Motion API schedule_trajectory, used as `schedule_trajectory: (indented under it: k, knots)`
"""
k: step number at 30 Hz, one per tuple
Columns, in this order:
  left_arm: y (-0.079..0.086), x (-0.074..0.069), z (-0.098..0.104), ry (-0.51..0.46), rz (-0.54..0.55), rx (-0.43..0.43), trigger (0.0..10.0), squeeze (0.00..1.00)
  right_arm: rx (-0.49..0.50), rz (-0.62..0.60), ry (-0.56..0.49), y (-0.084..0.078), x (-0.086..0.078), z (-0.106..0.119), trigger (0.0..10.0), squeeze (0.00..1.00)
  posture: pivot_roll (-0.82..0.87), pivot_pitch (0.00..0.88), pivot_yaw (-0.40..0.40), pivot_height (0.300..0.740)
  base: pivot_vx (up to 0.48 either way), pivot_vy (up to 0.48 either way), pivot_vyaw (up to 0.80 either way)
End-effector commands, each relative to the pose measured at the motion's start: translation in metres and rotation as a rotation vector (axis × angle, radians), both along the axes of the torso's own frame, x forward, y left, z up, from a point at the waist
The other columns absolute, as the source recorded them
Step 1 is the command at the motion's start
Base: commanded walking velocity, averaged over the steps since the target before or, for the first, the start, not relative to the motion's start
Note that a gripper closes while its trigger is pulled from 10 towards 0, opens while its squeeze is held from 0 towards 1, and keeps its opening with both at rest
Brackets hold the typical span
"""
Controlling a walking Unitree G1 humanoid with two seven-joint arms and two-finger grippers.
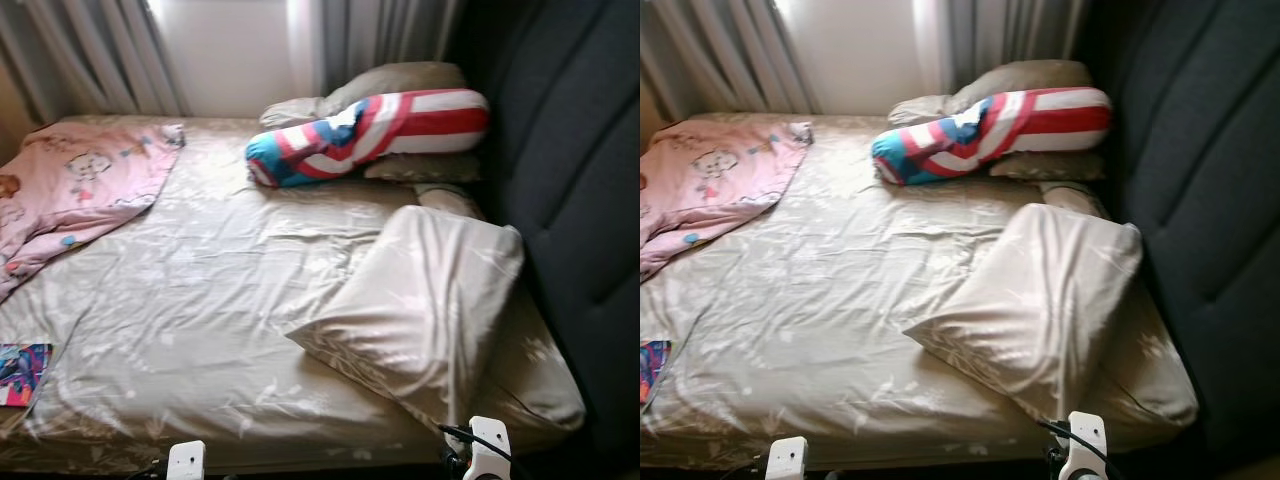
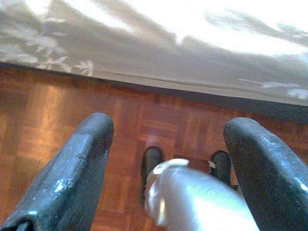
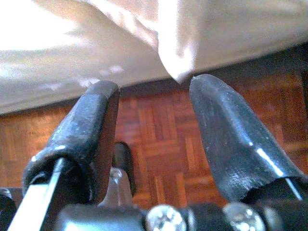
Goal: Clean up the room
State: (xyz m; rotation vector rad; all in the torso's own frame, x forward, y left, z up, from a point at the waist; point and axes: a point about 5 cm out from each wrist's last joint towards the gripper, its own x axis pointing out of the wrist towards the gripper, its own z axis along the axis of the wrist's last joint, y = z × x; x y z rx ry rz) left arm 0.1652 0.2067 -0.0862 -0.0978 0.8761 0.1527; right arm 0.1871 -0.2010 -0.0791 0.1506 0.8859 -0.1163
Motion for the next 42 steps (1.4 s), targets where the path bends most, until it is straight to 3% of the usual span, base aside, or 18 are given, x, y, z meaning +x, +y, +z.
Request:
schedule_trajectory:
  k: [1, 9, 21, 27, 35, 42]
  knots:
    - [0.008, -0.009, -0.003, 0.028, 0.012, 0.010, 10.0, 0.00, 0.003, -0.007, -0.010, 0.002, 0.002, 0.001, 10.0, 0.00, -0.01, 0.000, -0.030, 0.740, 0.292, 0.000, 0.00]
    - [0.010, -0.010, -0.002, 0.026, 0.017, 0.013, 10.0, 0.00, -0.014, -0.016, -0.018, 0.001, 0.002, 0.001, 10.0, 0.00, 0.00, 0.000, -0.029, 0.740, 0.290, 0.000, 0.00]
    - [0.010, -0.009, -0.002, 0.019, 0.018, 0.017, 10.0, 0.00, -0.010, -0.049, -0.050, 0.002, 0.003, 0.002, 10.0, 0.00, 0.00, 0.000, -0.020, 0.740, 0.000, 0.000, 0.00]
    - [0.023, 0.001, 0.006, -0.050, 0.037, 0.017, 10.0, 0.00, 0.004, -0.059, -0.087, 0.003, 0.004, 0.004, 10.0, 0.00, 0.00, 0.000, -0.018, 0.740, 0.000, 0.000, 0.00]
    - [0.016, 0.011, 0.010, -0.063, 0.002, 0.040, 10.0, 0.00, 0.008, -0.064, -0.087, 0.003, 0.003, 0.003, 10.0, 0.00, -0.01, 0.000, -0.011, 0.740, 0.000, -0.444, 0.00]
    - [0.018, 0.009, 0.009, -0.071, 0.010, 0.039, 10.0, 0.00, 0.006, -0.064, -0.088, 0.003, 0.002, 0.003, 10.0, 0.00, -0.01, 0.000, -0.013, 0.740, 0.000, -0.203, 0.00]
